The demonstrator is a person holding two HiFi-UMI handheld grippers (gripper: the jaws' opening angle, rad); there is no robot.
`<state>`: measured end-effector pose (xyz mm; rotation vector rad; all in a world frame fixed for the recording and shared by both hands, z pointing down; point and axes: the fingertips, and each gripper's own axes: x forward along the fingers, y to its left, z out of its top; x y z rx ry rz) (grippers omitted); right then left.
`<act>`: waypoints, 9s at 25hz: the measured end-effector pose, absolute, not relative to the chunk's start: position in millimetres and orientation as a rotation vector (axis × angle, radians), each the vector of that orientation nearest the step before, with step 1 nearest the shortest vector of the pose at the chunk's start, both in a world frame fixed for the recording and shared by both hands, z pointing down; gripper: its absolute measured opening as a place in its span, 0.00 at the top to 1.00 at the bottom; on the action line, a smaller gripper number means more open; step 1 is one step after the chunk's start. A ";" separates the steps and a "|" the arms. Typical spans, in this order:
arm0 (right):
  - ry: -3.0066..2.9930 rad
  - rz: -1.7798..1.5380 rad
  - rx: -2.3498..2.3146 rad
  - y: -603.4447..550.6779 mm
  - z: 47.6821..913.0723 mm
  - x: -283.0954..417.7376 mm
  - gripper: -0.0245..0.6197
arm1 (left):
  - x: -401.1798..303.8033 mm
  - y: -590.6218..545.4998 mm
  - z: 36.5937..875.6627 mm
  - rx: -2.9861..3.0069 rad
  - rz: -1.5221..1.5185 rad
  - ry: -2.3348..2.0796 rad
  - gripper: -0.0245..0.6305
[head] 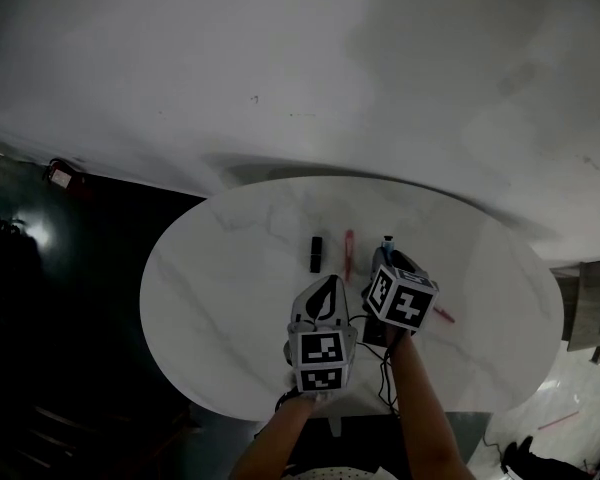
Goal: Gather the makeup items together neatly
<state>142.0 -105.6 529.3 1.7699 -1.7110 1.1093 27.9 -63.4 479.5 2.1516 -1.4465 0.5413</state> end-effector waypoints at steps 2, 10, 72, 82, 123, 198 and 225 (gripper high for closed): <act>-1.701 1.110 1.769 -108.4 531.3 141.9 0.73 | 27.5 -63.9 481.3 2.143 0.545 -1.446 0.91; -1.636 1.120 1.770 -113.9 548.4 142.8 0.73 | 31.2 -61.1 489.4 2.135 0.563 -1.421 0.90; -1.711 1.138 1.867 -110.9 510.3 154.8 0.69 | 27.7 -58.0 485.6 2.122 0.538 -1.438 0.91; -1.790 1.110 1.761 -70.0 505.4 161.1 0.70 | 39.5 -38.4 476.9 2.158 0.529 -1.422 0.90; -1.906 0.456 0.968 17.2 545.3 233.0 0.81 | 118.7 16.3 489.5 2.226 0.592 -1.237 0.90; -1.698 1.124 1.734 -90.2 544.8 213.9 0.85 | 53.2 -28.7 492.5 2.097 0.517 -1.407 0.90; -1.545 1.093 1.747 -97.4 563.2 210.7 0.85 | 40.5 -33.9 502.9 2.061 0.526 -1.403 0.90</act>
